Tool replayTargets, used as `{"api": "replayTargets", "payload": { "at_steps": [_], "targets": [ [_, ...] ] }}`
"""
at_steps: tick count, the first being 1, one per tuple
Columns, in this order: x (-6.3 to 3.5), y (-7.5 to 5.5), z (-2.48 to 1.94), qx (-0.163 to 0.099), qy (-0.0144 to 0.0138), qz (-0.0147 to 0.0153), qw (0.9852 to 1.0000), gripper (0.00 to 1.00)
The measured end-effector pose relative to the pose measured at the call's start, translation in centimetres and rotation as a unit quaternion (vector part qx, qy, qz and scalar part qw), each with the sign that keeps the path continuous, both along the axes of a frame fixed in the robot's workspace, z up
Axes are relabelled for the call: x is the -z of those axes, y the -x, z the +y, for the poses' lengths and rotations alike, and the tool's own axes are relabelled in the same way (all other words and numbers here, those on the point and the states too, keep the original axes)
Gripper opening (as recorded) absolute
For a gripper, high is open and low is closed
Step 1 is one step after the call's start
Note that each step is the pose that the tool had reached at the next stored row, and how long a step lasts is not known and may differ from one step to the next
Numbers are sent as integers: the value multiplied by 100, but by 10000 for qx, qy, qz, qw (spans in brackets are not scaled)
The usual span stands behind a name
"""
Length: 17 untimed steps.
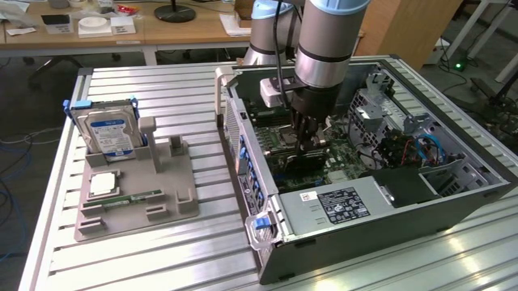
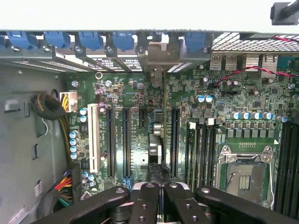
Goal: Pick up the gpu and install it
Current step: 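Insert the gpu into the slot, then press down on the gpu until it lock into place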
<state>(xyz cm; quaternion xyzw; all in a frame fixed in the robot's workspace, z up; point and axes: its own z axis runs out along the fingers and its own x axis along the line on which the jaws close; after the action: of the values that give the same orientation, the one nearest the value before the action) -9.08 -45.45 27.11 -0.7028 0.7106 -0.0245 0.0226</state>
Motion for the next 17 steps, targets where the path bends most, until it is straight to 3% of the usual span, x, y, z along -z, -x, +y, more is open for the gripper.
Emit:
{"api": "replayTargets", "payload": {
  "at_steps": [14,17],
  "targets": [
    [0,0,0,0,0,0,10000,11],
    [0,16,0,0,0,22,10000,11]
  ]
}}
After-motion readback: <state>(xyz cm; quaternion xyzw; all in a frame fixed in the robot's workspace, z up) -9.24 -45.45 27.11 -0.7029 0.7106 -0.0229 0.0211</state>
